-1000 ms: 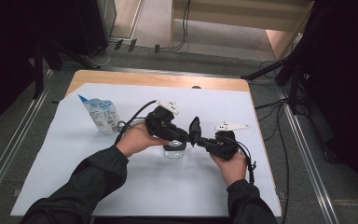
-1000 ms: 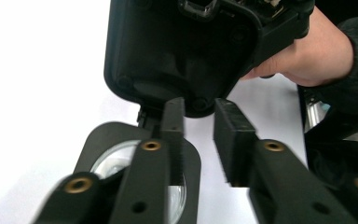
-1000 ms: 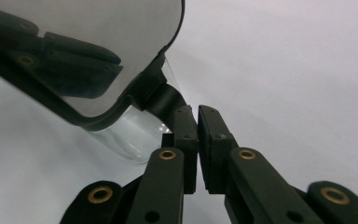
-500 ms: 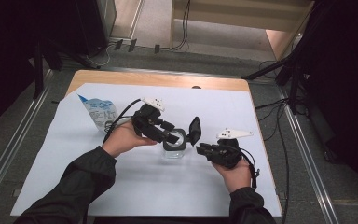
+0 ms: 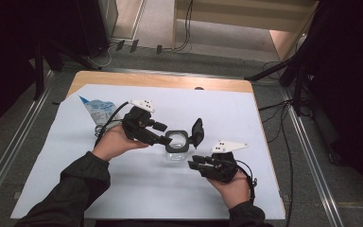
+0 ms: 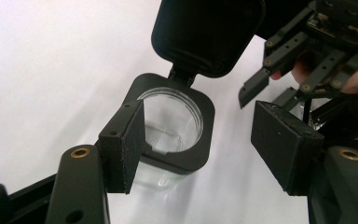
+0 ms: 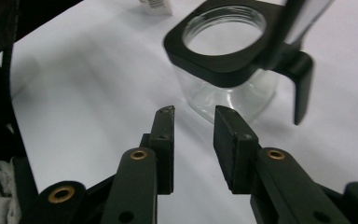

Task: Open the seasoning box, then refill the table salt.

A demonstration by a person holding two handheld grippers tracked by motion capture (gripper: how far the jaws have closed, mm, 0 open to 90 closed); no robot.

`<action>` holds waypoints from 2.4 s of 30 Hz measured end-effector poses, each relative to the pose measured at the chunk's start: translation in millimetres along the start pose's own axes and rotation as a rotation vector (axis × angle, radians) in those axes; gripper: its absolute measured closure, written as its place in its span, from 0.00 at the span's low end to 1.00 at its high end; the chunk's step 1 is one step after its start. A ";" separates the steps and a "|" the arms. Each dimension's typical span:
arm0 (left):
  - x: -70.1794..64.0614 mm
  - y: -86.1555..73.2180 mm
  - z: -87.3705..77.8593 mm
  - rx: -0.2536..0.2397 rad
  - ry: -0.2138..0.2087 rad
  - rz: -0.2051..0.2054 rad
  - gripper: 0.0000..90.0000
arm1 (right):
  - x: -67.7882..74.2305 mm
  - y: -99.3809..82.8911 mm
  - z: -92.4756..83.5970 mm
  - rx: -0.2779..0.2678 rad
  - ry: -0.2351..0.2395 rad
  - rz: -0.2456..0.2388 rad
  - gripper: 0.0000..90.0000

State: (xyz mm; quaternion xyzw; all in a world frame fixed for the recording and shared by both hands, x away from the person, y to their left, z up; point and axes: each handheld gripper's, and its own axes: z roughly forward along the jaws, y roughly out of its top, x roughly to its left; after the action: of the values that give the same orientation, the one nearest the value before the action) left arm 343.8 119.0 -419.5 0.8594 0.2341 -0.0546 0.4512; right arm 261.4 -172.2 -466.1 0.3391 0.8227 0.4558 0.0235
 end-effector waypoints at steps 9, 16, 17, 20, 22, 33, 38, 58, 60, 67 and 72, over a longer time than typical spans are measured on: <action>-0.2 -12.5 -12.9 -0.025 0.010 -0.025 0.41 | 16.6 5.1 11.1 0.007 0.027 -0.048 0.75; 0.6 -22.2 -24.5 -0.043 0.021 -0.042 0.38 | 22.5 9.9 18.8 0.013 0.047 -0.061 0.73; 0.9 -24.1 -26.6 -0.046 0.023 -0.046 0.37 | 23.4 10.6 19.9 0.013 0.046 -0.066 0.72; 0.8 -27.7 -30.8 -0.045 0.039 -0.056 0.35 | 26.3 12.9 24.1 0.012 0.054 -0.070 0.70; 0.5 -30.5 -33.4 -0.037 0.049 -0.060 0.36 | 28.4 14.6 26.9 0.015 0.060 -0.073 0.70; 3.5 -45.7 -52.2 -0.027 0.092 -0.076 0.45 | 34.0 20.9 38.2 0.033 0.087 -0.117 0.62; 4.6 -51.2 -61.2 -0.038 0.115 -0.084 0.45 | 36.9 23.2 43.3 0.037 0.096 -0.142 0.62; 8.3 -69.5 -92.7 -0.063 0.179 -0.139 0.46 | 44.8 30.6 62.5 0.047 0.150 -0.151 0.55; 8.6 -71.8 -96.4 -0.067 0.185 -0.144 0.46 | 45.5 31.9 62.6 0.038 0.151 -0.148 0.53; 9.0 -81.5 -109.6 -0.076 0.219 -0.162 0.47 | 45.6 35.3 63.0 0.021 0.134 -0.150 0.51; 9.3 -88.1 -120.5 -0.097 0.236 -0.182 0.47 | 45.2 38.8 62.0 0.014 0.140 -0.156 0.51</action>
State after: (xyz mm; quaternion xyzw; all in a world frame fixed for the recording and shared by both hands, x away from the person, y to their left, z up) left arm 298.1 261.3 -417.7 0.8122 0.3649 0.0174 0.4548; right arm 269.0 -86.7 -460.4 0.2416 0.8494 0.4693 -0.0009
